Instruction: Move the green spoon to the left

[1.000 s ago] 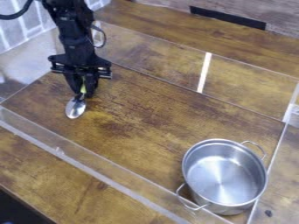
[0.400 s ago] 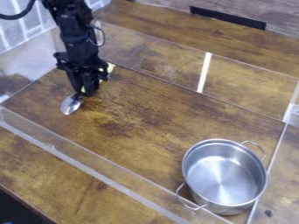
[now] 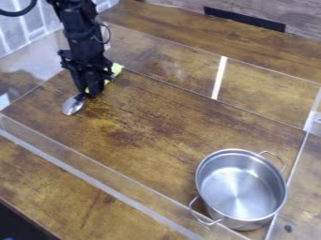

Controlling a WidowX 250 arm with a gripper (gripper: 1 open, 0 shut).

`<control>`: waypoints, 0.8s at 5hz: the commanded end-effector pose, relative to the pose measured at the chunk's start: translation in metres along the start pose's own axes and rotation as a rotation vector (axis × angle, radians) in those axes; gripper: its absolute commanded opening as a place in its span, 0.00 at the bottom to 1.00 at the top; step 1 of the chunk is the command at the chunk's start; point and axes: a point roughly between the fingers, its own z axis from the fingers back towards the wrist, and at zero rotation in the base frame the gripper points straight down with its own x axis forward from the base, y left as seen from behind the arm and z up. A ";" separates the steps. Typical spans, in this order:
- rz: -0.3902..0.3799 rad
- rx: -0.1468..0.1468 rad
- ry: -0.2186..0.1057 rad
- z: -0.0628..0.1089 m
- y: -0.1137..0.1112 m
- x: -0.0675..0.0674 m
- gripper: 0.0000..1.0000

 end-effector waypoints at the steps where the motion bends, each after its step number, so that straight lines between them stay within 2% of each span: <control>1: 0.027 0.015 -0.042 0.022 0.019 0.003 0.00; 4: 0.044 -0.025 -0.007 0.024 0.038 0.009 0.00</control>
